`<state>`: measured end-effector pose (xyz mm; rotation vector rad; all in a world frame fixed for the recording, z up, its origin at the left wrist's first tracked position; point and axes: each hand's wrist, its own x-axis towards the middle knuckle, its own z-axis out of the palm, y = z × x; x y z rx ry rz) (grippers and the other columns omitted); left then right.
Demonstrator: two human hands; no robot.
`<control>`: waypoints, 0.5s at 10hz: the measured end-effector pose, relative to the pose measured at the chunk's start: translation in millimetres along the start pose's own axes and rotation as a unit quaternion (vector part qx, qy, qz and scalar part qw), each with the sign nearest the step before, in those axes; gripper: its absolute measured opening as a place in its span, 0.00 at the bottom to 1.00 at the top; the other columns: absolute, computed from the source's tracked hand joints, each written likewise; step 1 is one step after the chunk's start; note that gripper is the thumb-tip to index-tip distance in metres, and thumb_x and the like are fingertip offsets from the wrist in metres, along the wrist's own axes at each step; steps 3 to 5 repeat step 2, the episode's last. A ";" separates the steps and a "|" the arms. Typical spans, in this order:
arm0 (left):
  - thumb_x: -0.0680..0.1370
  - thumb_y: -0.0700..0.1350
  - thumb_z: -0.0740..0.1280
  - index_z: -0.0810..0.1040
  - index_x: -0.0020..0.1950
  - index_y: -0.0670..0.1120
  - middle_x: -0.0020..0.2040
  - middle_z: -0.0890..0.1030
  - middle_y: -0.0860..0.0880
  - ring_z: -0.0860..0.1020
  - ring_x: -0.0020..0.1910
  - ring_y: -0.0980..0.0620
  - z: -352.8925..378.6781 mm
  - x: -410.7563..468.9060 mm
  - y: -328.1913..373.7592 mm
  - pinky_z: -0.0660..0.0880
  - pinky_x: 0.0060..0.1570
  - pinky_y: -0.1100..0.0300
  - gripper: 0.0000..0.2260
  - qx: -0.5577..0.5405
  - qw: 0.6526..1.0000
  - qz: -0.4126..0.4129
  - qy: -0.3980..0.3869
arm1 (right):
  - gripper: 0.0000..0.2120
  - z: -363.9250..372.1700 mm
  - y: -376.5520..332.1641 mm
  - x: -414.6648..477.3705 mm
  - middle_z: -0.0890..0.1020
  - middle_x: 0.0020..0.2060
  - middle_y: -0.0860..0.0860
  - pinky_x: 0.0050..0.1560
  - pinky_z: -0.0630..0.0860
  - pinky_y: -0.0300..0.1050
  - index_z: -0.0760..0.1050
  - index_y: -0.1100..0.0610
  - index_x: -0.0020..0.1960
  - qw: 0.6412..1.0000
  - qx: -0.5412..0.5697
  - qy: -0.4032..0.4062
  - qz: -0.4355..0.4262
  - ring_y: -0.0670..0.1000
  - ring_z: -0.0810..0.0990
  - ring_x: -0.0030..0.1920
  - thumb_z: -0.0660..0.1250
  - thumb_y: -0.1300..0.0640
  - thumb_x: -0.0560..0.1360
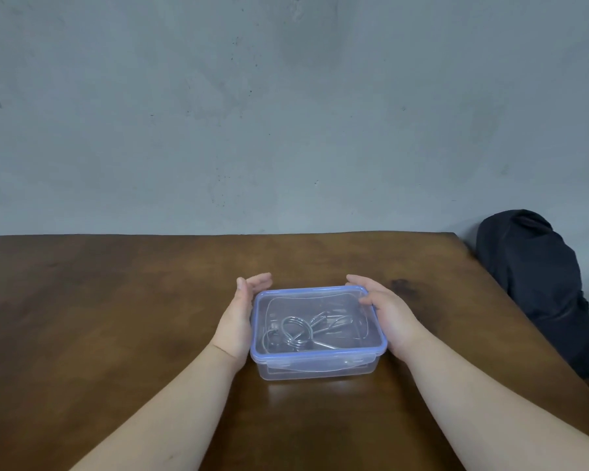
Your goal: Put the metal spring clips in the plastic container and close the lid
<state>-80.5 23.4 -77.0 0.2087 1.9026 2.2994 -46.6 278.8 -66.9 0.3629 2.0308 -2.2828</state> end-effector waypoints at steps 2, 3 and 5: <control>0.76 0.70 0.45 0.80 0.59 0.54 0.62 0.79 0.52 0.71 0.66 0.57 -7.8 8.6 32.4 0.60 0.71 0.48 0.31 0.137 0.989 0.043 0.026 | 0.23 1.3 -29.9 -20.5 0.77 0.67 0.50 0.70 0.65 0.46 0.75 0.56 0.70 0.892 -0.412 0.051 -0.177 0.50 0.72 0.69 0.50 0.49 0.86; 0.76 0.70 0.45 0.80 0.59 0.54 0.62 0.79 0.52 0.71 0.66 0.57 -7.8 8.6 32.4 0.60 0.71 0.48 0.31 0.137 0.989 0.043 0.026 | 0.23 1.3 -29.9 -20.5 0.77 0.67 0.50 0.70 0.65 0.46 0.75 0.56 0.70 0.892 -0.412 0.051 -0.177 0.50 0.72 0.69 0.50 0.49 0.86; 0.76 0.70 0.45 0.80 0.59 0.54 0.62 0.79 0.52 0.71 0.66 0.57 -7.8 8.6 32.4 0.60 0.71 0.48 0.31 0.137 0.989 0.043 0.026 | 0.23 1.3 -29.9 -20.5 0.77 0.67 0.50 0.70 0.65 0.46 0.75 0.56 0.70 0.892 -0.412 0.051 -0.177 0.50 0.72 0.69 0.50 0.49 0.86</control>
